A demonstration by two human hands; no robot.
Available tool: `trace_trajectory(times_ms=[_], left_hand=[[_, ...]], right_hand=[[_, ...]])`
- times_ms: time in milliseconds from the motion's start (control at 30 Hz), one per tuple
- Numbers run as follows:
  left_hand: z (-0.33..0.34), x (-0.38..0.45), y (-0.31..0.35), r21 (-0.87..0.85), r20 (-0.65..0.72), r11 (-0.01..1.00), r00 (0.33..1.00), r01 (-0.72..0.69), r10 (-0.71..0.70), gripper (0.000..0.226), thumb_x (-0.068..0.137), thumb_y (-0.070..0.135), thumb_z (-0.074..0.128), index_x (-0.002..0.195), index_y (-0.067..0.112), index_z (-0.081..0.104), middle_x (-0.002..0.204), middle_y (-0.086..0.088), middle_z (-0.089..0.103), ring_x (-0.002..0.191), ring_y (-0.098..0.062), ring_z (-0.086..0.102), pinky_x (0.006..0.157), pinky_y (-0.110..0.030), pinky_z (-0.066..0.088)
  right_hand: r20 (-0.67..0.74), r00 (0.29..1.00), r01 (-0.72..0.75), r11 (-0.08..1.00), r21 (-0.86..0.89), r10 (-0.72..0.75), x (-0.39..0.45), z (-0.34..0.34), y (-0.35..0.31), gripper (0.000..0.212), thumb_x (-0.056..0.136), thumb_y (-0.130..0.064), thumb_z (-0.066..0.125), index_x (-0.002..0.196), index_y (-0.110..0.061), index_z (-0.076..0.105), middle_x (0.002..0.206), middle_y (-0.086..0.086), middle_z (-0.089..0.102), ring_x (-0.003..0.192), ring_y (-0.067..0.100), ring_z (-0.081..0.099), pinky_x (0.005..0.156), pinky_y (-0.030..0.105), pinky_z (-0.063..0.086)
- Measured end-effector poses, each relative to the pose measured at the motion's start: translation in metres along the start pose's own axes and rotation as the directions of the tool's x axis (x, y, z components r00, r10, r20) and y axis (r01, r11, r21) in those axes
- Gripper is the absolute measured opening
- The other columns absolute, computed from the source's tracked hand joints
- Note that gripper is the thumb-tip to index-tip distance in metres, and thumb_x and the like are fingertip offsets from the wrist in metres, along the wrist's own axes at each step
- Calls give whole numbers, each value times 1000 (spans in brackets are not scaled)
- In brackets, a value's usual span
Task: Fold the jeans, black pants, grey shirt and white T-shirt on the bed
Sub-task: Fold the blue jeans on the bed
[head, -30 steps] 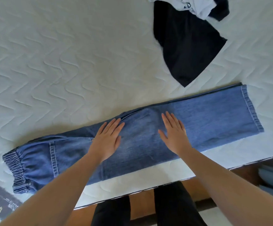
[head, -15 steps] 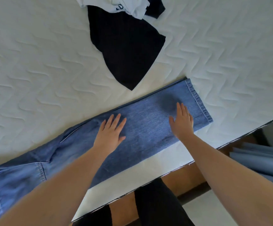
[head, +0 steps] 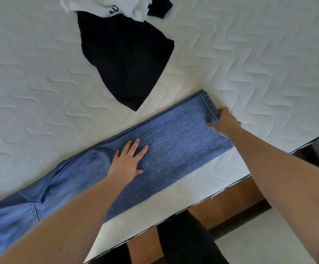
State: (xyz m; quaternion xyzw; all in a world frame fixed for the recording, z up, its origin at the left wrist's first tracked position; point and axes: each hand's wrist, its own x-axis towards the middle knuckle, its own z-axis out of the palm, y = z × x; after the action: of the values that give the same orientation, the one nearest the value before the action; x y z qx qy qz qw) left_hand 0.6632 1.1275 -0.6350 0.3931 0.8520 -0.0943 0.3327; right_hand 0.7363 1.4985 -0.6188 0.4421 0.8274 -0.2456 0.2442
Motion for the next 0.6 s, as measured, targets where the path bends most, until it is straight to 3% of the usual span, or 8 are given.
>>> trace_trajectory(times_ms=[67, 100, 233, 367, 467, 600], left_hand=[[-1, 0, 1, -4, 4, 1000, 1000, 3, -3, 94, 91, 54, 55, 151, 40, -17, 160, 3, -24, 150, -24, -13, 118, -55, 16], [-1, 1, 1, -8, 8, 1000, 1000, 2, -2, 94, 92, 54, 54, 151, 40, -17, 160, 3, -25, 149, -24, -14, 118, -55, 16], [0, 2, -1, -19, 27, 1000, 1000, -2, 3, 94, 92, 55, 53, 150, 41, -19, 160, 3, -26, 149, -24, -16, 118, -56, 14], [-6, 1, 3, -43, 25, 999, 1000, 2, -1, 85, 95, 53, 49, 153, 37, -10, 162, 1, -19, 150, -24, -11, 118, -56, 13], [-14, -9, 3, -116, -114, 993, 993, -25, 12, 62, 101, 44, 37, 155, 30, 10, 163, -3, 10, 150, -22, 11, 120, -50, 12], [-8, -57, -23, -242, -445, 963, 896, -119, -1, 61, 97, 29, 52, 152, 19, 28, 154, -2, 36, 143, -21, 32, 119, -43, 19]], right_hand=[[86, 993, 80, 997, 21, -82, 0, -9, -3, 44, 82, -36, 75, 112, -16, 51, 105, 11, 65, 79, 26, 61, 71, 33, 48], [89, 986, 139, 990, 6, -139, -3, -12, -6, 41, 84, -36, 73, 112, -14, 52, 99, 9, 64, 77, 24, 58, 66, 30, 43], [37, 955, 295, 954, -56, -293, -40, -14, -36, 38, 93, -31, 56, 121, -10, 41, 82, 2, 56, 70, 21, 58, 55, 30, 43], [56, 904, 423, 906, 10, -423, -105, -3, -68, 59, 96, -27, 50, 146, -21, 19, 81, 3, 62, 61, 19, 61, 53, 36, 55], [29, 866, 499, 867, -9, -499, -153, 18, -92, 66, 98, -30, 49, 152, -27, 11, 68, 1, 59, 55, 17, 58, 51, 34, 52], [11, 840, 542, 840, 1, -542, -200, 55, -129, 65, 99, -31, 47, 153, -32, 9, 64, -4, 55, 53, 9, 53, 48, 26, 43]])
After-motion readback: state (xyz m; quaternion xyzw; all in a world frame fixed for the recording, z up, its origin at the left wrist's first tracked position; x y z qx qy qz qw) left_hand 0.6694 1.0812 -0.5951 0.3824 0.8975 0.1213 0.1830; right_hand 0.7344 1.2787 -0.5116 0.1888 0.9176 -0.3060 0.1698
